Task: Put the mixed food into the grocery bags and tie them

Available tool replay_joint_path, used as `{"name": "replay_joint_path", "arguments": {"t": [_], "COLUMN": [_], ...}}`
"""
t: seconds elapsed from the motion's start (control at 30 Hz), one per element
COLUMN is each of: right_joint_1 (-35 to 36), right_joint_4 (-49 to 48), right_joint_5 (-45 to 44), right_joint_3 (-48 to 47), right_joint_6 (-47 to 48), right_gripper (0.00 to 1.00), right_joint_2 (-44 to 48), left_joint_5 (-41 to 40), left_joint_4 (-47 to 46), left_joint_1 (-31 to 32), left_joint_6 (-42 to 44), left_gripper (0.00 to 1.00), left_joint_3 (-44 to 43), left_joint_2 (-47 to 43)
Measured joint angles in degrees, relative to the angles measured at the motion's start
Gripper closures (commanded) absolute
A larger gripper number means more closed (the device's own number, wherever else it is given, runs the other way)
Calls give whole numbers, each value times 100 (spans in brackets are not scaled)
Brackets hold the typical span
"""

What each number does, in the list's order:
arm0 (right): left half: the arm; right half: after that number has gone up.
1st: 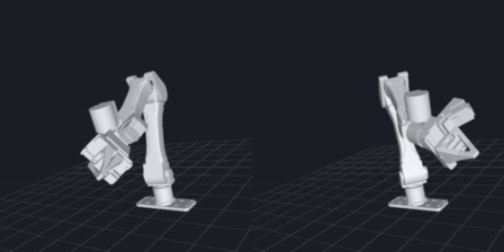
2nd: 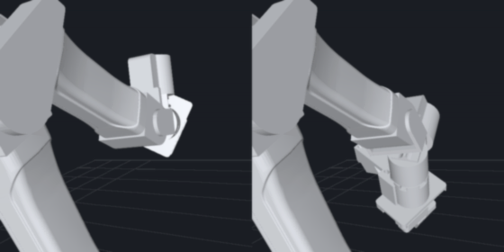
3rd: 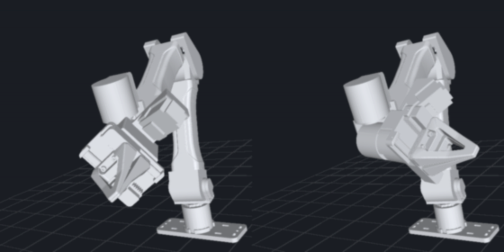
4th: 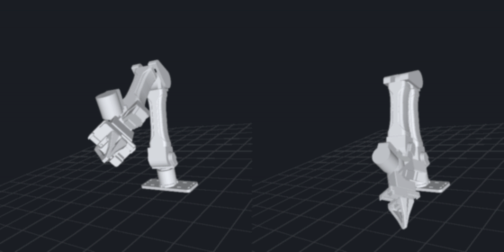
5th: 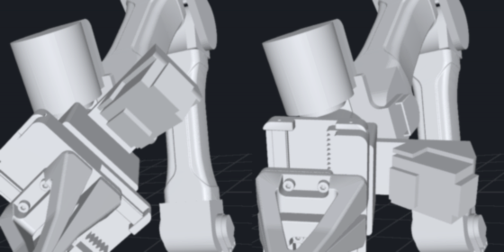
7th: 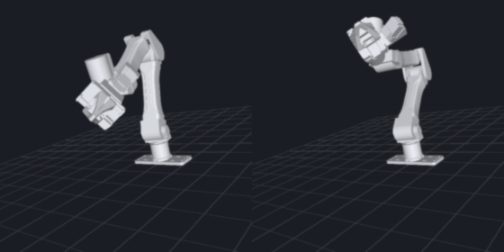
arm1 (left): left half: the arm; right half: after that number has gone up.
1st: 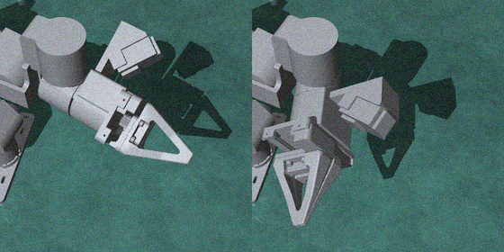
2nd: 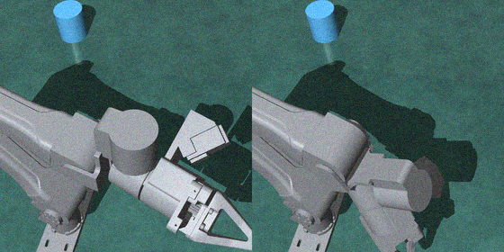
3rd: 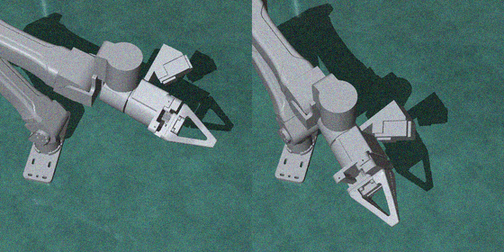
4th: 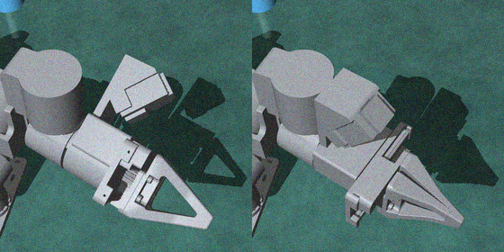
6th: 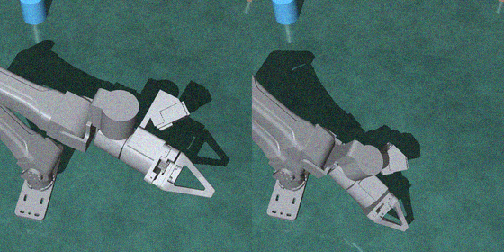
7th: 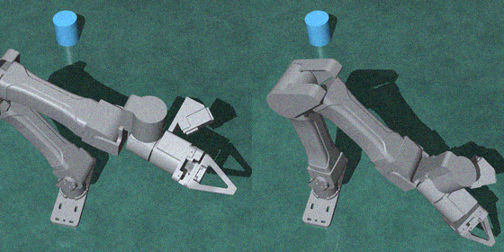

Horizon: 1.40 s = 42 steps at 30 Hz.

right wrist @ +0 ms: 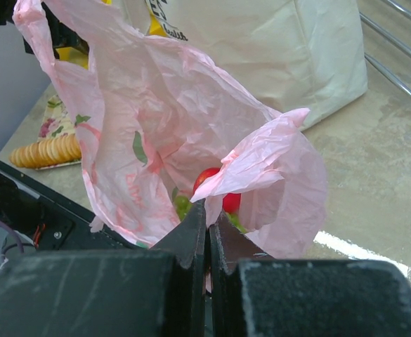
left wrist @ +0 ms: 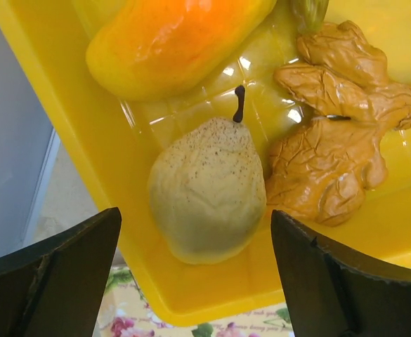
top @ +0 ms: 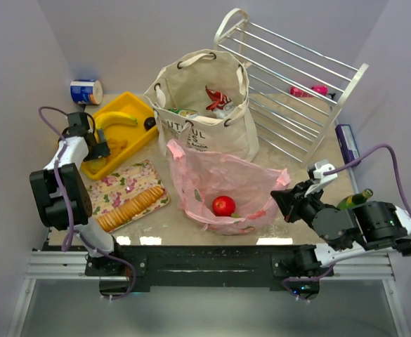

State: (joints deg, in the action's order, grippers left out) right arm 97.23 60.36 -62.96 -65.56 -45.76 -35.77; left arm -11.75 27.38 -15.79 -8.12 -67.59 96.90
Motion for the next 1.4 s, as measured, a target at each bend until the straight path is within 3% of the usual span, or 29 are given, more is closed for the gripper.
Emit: {"name": "replay_joint_path", "arguments": {"t": [0.13,0.37,0.4,0.43,0.53,0.7,0.83,0.97,1.17,1.27,1.4], "right_joint_1": [0,0,0,0,0,0,0,0,0,0,0], "right_joint_4": [-26,-118,-125,-125,-125,-125,-122,-116,-101,-66,-52], "right_joint_5": [28,98,98,98,96,96,96,96,96,96,98], "right_joint_3": [0,0,0,0,0,0,-11,-92,-120,-125,-136], "right_joint_6": [-11,-9,-9,-9,-11,-9,-9,-9,-22,-50,-94], "right_gripper": [100,100,100,100,100,100,100,100,100,100,100], "right_joint_2": [-90,-146,-146,-146,-146,-146,-181,-321,-433,-442,-439], "left_joint_5": [28,101,98,101,107,264,297,527,1134,1246,1303], "left_joint_4": [-225,-304,-310,-317,-319,-238,-83,-111,-560,-798,-1021], "left_joint_1": [-11,-22,-22,-22,-20,20,321,1327,3338,4513,5873], "left_joint_6": [70,136,138,146,162,177,175,149,-15,-114,-173], "left_gripper": [18,21,27,40,52,53,54,56,57,57,56], "left_joint_3": [-2,-13,-13,-17,-55,-52,-39,-44,-44,-57,-103], "left_joint_2": [214,459,472,487,520,389,-376,-1843,-3803,-4168,-3945]}}
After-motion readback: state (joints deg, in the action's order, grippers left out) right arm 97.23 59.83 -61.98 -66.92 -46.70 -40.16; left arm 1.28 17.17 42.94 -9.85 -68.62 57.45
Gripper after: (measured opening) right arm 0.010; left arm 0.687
